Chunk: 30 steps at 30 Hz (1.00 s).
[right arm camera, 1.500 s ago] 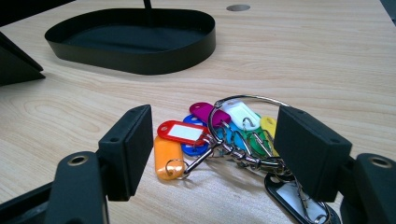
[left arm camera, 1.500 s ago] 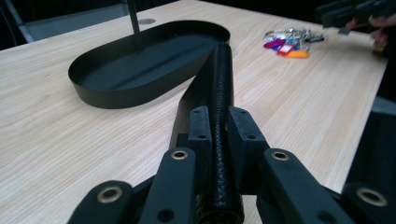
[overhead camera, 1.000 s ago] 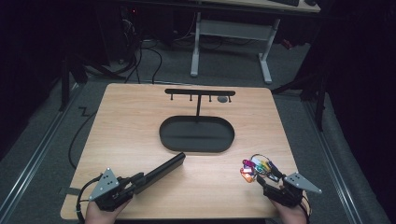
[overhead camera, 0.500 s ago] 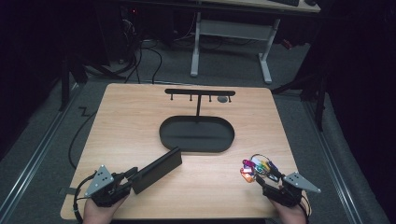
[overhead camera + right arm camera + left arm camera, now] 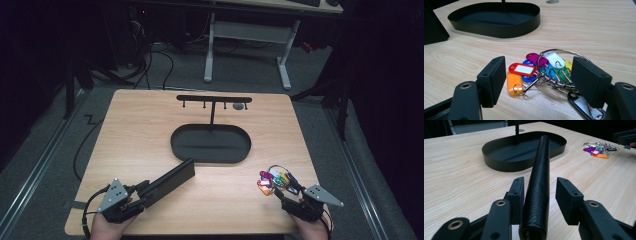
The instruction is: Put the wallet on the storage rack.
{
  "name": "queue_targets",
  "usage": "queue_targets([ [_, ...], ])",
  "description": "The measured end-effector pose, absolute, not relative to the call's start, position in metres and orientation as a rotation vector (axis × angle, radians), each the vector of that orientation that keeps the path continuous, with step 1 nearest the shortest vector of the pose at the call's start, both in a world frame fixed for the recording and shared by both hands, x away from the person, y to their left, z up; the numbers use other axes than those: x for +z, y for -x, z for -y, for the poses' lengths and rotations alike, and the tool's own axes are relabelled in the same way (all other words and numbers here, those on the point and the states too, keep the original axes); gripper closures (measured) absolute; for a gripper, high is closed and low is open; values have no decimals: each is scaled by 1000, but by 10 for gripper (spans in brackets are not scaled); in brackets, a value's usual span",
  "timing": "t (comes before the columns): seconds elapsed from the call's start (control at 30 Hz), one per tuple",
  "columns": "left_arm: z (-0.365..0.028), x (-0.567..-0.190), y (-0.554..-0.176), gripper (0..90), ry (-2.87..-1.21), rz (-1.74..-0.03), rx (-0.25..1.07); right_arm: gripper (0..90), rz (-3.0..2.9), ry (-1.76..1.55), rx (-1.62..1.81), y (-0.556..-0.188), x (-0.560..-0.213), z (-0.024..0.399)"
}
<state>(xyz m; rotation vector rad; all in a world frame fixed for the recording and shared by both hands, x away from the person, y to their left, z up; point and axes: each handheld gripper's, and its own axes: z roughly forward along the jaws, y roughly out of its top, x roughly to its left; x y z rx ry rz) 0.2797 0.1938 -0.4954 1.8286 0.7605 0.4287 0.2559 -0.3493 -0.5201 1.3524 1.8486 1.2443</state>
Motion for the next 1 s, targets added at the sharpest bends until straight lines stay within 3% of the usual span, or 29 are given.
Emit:
queue_targets([
  [0.33,-173,-480,-280,671,-2044,-744,532,293,-1848,-1354,1253,-256,-519,347],
  [1.0,-151,-453,-295,689,-2350,-708,471,293,-1859,-1331,1274,-256,-517,347],
])
